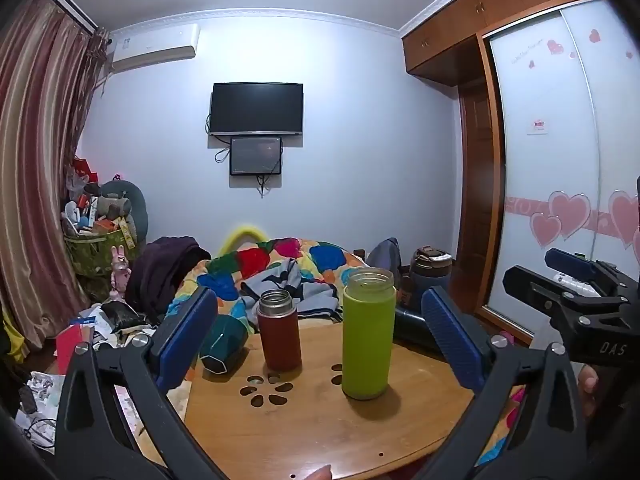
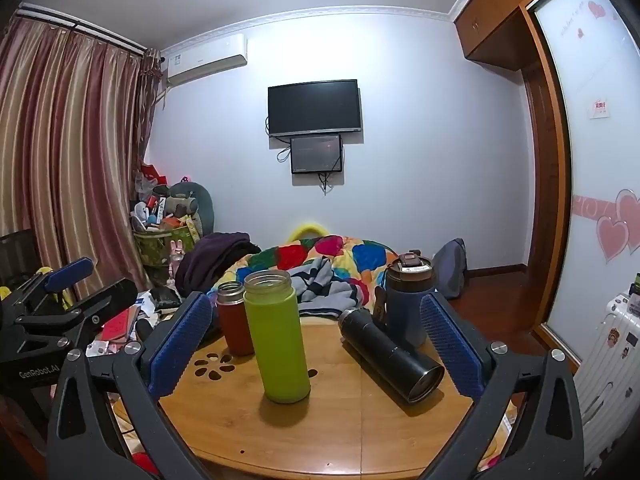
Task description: Flip cup upside down
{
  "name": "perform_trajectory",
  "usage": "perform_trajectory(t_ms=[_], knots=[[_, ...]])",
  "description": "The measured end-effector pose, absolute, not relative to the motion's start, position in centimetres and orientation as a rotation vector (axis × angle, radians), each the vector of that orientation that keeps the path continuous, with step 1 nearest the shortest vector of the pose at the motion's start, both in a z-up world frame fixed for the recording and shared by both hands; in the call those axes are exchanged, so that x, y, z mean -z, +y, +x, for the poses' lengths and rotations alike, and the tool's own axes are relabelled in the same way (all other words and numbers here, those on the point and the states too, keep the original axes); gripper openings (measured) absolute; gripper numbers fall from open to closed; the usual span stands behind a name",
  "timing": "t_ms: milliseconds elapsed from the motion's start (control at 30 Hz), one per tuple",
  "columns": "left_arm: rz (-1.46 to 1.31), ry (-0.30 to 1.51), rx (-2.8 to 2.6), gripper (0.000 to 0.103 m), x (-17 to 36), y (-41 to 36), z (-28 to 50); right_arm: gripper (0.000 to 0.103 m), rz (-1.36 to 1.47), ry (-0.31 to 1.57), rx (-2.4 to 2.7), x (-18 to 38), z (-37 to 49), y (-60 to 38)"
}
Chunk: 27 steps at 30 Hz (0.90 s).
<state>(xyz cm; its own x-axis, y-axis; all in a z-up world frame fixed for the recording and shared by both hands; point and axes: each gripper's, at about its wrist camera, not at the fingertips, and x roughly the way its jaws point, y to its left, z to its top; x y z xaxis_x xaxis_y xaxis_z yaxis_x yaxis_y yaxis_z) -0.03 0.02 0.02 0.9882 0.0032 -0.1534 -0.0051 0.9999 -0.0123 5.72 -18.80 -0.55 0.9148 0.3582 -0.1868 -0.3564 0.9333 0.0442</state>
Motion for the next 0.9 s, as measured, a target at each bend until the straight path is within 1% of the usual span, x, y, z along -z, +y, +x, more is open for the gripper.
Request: perform_trajectory(t_ms=[267, 367, 400, 900], knots=[[0.001, 0.137, 0.01, 0.103, 0.9, -0.4, -0.1, 0.103, 0.008, 0.204, -0.364, 0.7, 5.9, -18.9], [0.001, 0.157, 0.023, 0.103, 0.9, -0.3, 0.4, 0.103, 0.01, 0.206, -0.362, 0.7, 5.7, -18.8], [-0.008, 0.156, 0.03, 0.103, 0.2, -0.3, 0.1, 0.103, 0.01, 0.21, -0.359, 1.4, 6.0, -18.5], [0.005, 0.143, 0.031, 0.103, 0.2, -0.5, -0.2, 0.103, 0.026, 0.223, -0.345, 0.6, 5.8, -19.8]])
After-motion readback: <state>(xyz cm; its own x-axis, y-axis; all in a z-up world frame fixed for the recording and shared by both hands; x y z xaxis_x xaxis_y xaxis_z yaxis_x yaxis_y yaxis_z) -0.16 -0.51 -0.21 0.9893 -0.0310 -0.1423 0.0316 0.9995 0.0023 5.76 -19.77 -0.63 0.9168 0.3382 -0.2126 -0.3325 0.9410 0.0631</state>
